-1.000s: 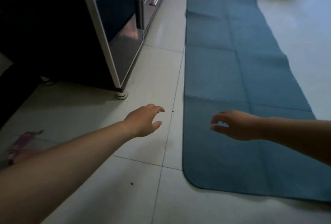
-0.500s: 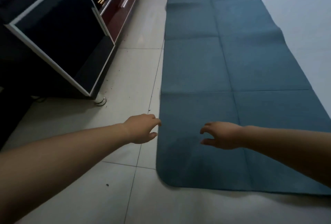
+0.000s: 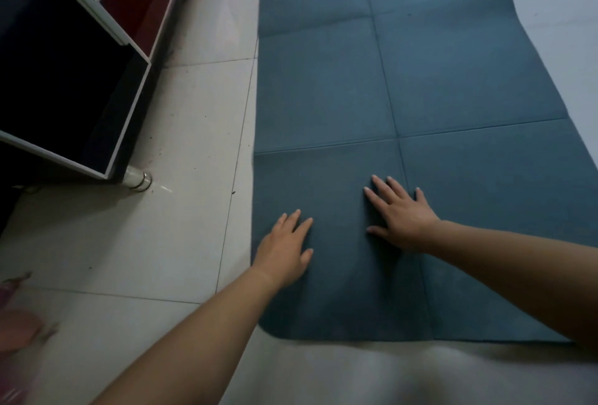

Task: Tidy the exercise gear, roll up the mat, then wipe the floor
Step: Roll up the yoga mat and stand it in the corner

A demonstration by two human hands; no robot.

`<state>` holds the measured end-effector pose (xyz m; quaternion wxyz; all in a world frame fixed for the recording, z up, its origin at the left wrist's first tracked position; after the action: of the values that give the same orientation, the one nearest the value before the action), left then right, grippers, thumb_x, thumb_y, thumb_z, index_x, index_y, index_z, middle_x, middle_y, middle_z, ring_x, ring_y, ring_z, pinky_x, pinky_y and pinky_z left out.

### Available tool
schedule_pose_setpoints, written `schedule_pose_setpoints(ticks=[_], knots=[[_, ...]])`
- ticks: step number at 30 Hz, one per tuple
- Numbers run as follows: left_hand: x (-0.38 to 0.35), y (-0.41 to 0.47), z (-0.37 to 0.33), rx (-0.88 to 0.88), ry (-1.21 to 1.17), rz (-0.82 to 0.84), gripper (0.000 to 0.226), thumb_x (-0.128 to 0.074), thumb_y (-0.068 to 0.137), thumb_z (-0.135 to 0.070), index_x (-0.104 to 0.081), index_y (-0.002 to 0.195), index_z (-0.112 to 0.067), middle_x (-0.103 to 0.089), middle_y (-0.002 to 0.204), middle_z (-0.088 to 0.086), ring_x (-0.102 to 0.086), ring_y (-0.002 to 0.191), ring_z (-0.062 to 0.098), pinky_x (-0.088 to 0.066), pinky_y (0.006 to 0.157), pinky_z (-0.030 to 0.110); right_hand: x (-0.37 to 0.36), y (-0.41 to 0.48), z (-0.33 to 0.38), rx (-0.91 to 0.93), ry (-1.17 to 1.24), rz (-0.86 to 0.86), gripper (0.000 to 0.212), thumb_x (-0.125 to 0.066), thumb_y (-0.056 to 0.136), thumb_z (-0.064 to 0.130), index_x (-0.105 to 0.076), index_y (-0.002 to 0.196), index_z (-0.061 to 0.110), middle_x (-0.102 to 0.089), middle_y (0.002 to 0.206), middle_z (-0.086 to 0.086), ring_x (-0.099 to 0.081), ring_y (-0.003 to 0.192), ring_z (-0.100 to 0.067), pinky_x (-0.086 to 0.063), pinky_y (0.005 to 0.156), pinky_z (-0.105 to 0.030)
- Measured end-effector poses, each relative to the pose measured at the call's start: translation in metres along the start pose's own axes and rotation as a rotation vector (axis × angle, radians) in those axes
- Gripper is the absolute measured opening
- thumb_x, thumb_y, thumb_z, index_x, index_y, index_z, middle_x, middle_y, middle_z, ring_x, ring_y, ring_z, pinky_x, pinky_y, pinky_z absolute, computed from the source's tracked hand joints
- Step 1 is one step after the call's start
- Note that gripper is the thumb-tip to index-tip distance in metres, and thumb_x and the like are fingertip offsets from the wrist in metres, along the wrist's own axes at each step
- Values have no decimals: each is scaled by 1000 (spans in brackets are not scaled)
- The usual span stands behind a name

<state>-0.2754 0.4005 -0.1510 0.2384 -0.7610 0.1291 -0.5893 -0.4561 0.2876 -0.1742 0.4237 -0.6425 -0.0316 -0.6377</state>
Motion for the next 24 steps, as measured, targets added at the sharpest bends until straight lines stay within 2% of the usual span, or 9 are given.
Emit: schedule_pose_setpoints(ticks=[7, 12, 16, 21, 24], knots=[[-28, 6, 5, -35, 85, -76, 61, -29, 98, -44, 0, 149, -29, 13, 158, -1, 8, 145, 21, -13, 115, 43, -10, -7, 2, -15, -7, -35, 77, -35, 91, 59, 3, 149, 27, 17, 157, 2, 13, 144, -22, -5, 113, -54], [-27, 7, 1, -20, 124, -78, 62, -27, 97, -45, 4, 149, -29, 11, 158, 2, 8, 145, 24, -13, 115, 46, -28, -28, 14, -22, 7, 16, 80, -36, 91, 58, 7, 149, 25, 23, 155, -3, 18, 143, -27, 0, 114, -51], [-23, 8, 1, -20, 162, -83, 64, -27, 96, -48, 6, 148, -31, 7, 158, 3, 4, 145, 25, -19, 113, 46, -29, -44, 19, 28, 0, 72, 80, -39, 91, 58, 6, 149, 25, 23, 155, -6, 18, 143, -28, -2, 116, -48], [-21, 9, -4, -7, 95, -24, 64, -32, 96, -44, 1, 149, -29, 6, 158, 6, 4, 144, 29, -16, 116, 45, -26, -79, 10, 192, -69, 258, 75, -37, 92, 57, -2, 150, 25, 13, 158, -2, 4, 145, -23, -16, 116, -39], [-19, 6, -13, -8, 11, 0, 63, -37, 96, -42, -6, 150, -29, 7, 158, 8, 4, 145, 30, -18, 116, 44, -12, -89, -5, 264, -156, 253, 72, -37, 92, 56, -7, 150, 24, 3, 158, 2, -5, 145, -19, -18, 116, -34]])
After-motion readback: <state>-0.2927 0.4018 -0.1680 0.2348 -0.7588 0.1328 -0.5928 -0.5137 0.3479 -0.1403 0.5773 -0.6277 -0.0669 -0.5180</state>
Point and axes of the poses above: each hand's wrist, its own y-axis towards the middle knuckle, its own x-axis out of the back of the hand, z = x × y, the point moved 6 cm from there along y, towards the middle knuckle
